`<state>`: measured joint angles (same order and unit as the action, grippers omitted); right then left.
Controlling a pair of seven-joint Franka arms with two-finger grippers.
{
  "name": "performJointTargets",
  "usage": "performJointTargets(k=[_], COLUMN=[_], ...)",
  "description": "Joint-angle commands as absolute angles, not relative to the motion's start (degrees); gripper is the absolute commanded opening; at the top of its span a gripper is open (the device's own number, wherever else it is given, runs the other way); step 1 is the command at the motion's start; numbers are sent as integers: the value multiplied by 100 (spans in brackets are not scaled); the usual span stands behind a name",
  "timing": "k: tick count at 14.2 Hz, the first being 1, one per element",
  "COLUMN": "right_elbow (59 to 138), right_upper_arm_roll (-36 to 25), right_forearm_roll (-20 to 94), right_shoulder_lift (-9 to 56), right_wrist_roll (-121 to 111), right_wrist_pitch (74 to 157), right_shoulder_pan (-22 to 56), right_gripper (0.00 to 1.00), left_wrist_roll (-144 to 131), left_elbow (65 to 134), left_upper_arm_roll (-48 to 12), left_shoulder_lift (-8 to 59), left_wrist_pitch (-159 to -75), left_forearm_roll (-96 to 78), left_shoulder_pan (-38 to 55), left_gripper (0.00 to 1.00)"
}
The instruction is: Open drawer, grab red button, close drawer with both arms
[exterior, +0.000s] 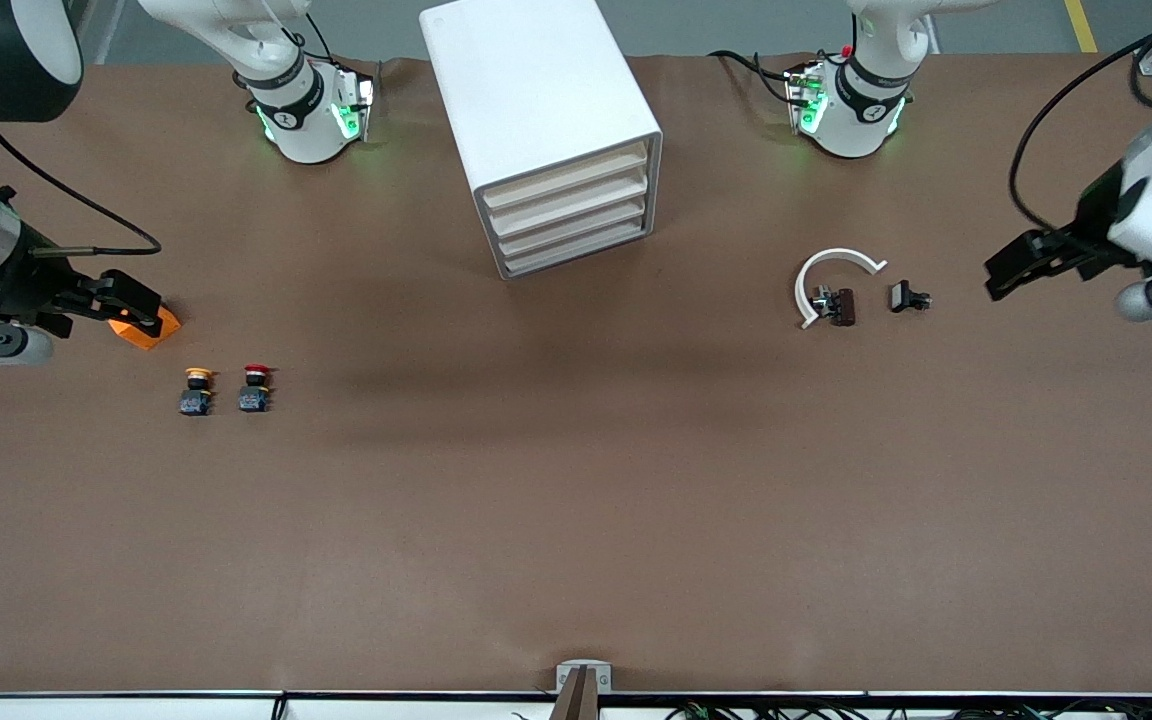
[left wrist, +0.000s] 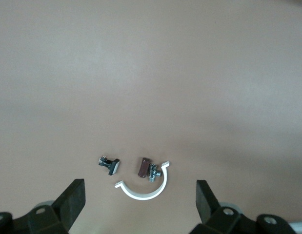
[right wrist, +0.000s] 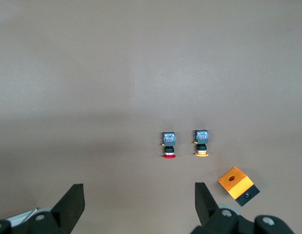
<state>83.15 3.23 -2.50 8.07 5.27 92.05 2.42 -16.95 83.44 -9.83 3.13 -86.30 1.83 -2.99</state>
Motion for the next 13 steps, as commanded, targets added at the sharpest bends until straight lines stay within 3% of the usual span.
performJointTargets(k=[1,13], right_elbow=[8200,7761], right_upper_arm_roll=[352,352], right_forearm_roll=[-176,-202], right_shoulder_lift=[844,879], right_wrist_roll=[483,545], right_wrist_pitch=[9123,9237], right_shoulder_pan=[202,35], right_gripper=[100,100], left_wrist_roll=[-1083,-756], left_elbow=[9078,9606], left_upper_arm_roll=[-449,-483], left_shoulder_lift=[-324,-879], left_wrist_pitch=[-8692,-8569], left_forearm_roll=[26,18], left_shoulder_pan=[-27,53], left_gripper=[100,100])
